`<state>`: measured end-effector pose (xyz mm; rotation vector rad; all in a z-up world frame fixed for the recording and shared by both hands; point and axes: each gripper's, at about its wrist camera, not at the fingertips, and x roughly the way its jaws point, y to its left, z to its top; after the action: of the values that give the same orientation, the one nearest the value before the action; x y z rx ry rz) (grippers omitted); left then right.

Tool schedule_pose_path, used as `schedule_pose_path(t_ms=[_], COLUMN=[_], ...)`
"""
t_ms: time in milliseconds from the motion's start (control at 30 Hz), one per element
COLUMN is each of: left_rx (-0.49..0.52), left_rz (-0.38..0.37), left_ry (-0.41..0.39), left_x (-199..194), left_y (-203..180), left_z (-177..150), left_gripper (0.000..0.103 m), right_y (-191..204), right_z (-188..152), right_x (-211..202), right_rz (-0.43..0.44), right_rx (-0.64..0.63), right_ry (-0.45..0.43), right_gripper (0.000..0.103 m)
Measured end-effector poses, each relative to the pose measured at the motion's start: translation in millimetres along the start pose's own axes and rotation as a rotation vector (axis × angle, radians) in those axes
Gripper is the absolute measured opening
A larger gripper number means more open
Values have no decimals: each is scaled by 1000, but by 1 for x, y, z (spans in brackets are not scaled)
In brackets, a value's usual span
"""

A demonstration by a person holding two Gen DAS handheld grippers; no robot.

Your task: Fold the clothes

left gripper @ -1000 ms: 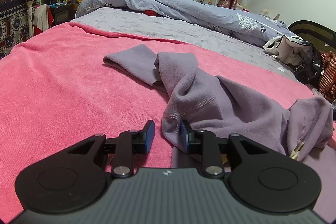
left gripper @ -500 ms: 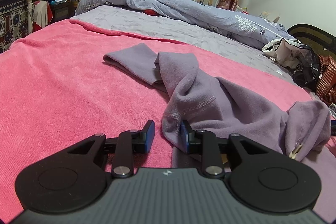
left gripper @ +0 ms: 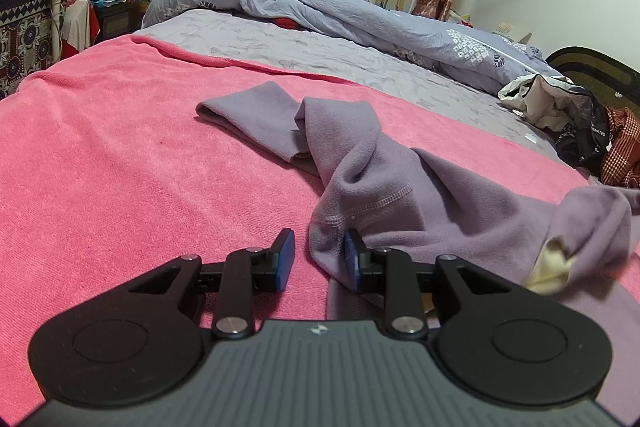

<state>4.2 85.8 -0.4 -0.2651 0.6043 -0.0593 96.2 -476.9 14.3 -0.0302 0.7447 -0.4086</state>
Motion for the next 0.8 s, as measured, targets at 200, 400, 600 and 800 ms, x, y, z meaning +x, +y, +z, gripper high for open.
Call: schedule_pose_path(t_ms=[200, 400, 600, 800], left_rx=[-14, -17, -20, -37], left_rz=[-12, -14, -17, -28], left_ry=[0, 2, 2, 1], left_x=[0, 1, 0, 0], left_y=[2, 4, 4, 6], left_z=[0, 0, 0, -1], left_gripper=[34, 34, 34, 35], right_y=[-44, 31, 105, 179], right_z=[1, -7, -15, -23], right_x=[11, -33, -77, -120], right_rz=[-80, 162, 404, 643], right_rx=[76, -103, -282, -458], right_ry=[54, -57, -170, -281], right_gripper=[27, 72, 86, 80])
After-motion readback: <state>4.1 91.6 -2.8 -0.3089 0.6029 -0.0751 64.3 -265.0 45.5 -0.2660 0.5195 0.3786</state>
